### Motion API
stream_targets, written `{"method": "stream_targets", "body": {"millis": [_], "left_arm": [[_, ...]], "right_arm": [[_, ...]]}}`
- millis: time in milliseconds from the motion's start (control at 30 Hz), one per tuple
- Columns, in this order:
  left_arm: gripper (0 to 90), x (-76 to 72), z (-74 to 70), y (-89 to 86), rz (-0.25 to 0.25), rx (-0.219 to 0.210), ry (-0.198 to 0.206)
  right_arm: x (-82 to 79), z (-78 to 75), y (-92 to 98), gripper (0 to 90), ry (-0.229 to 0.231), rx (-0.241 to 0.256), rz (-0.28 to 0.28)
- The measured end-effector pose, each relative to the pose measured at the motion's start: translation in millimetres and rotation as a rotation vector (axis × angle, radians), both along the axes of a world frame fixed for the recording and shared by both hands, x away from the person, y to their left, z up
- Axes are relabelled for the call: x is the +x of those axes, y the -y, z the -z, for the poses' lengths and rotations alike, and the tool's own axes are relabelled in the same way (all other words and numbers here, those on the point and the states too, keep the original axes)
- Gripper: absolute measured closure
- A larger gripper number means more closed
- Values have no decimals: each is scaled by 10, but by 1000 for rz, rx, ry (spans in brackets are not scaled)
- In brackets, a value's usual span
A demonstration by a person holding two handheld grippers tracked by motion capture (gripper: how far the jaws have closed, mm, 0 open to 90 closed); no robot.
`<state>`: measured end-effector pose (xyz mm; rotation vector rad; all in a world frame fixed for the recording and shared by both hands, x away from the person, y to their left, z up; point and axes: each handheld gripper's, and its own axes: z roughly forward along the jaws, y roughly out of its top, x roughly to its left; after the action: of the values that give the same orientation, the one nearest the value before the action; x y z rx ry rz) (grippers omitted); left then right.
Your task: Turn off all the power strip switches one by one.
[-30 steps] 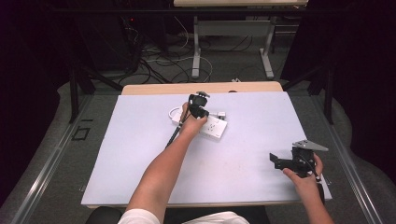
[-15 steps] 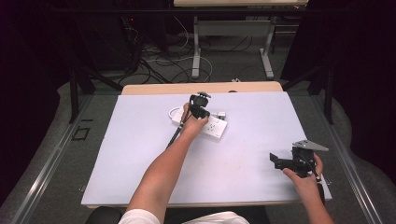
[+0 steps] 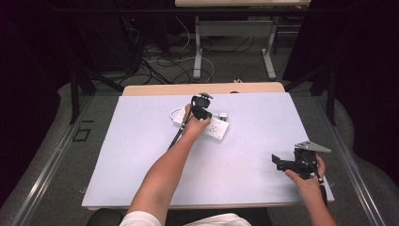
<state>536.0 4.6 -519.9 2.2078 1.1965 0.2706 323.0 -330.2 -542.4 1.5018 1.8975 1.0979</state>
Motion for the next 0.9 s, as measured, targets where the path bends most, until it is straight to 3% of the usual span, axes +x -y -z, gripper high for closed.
{"method": "stream_targets", "body": {"millis": [900], "left_arm": [[900,-6,0,11,-2,7,3]], "right_arm": [[-2,-3,-8,0,-1,2,1]]}}
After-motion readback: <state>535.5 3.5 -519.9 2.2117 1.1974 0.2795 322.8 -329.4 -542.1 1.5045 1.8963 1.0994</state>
